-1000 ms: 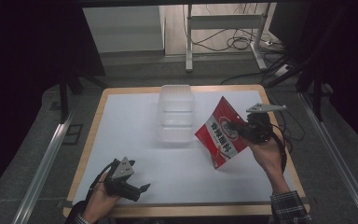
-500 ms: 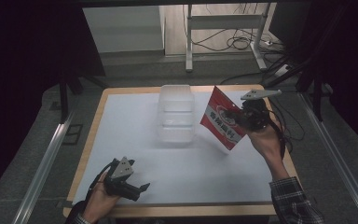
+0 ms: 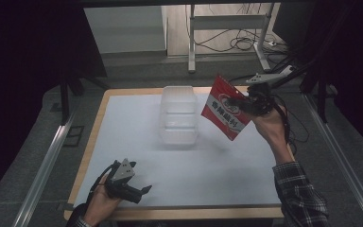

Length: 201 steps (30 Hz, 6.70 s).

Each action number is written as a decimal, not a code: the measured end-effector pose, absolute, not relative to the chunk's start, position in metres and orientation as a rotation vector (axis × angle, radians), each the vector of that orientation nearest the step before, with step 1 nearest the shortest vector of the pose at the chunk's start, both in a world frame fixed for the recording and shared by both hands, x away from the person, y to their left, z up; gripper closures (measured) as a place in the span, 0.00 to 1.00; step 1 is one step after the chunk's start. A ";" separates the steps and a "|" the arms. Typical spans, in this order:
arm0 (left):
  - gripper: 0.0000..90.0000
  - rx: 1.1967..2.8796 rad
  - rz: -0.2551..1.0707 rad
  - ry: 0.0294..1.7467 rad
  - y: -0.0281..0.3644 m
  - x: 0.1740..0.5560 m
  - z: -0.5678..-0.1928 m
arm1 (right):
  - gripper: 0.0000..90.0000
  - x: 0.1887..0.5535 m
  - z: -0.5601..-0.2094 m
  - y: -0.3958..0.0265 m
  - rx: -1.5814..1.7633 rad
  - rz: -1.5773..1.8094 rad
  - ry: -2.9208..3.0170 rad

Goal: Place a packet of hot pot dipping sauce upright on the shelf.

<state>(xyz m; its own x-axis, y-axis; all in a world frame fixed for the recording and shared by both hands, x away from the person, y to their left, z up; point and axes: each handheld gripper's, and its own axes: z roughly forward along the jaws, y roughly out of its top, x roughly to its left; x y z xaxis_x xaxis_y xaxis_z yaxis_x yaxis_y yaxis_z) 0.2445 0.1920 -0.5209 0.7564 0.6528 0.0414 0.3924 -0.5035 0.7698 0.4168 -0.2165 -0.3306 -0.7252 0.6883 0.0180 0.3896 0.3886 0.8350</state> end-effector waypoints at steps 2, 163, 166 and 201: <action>0.00 2.157 0.419 0.778 0.192 0.244 -0.521 | 0.97 0.419 -0.330 -0.216 0.933 1.263 2.322; 0.00 2.107 0.396 0.730 0.195 0.242 -0.517 | 0.00 0.501 -0.371 -0.115 0.824 1.261 2.421; 0.00 2.109 0.395 0.730 0.195 0.242 -0.517 | 0.00 0.499 -0.372 -0.119 0.831 1.264 2.418; 0.00 2.125 0.410 0.731 0.193 0.242 -0.518 | 0.00 0.457 -0.392 -0.147 0.827 1.275 2.407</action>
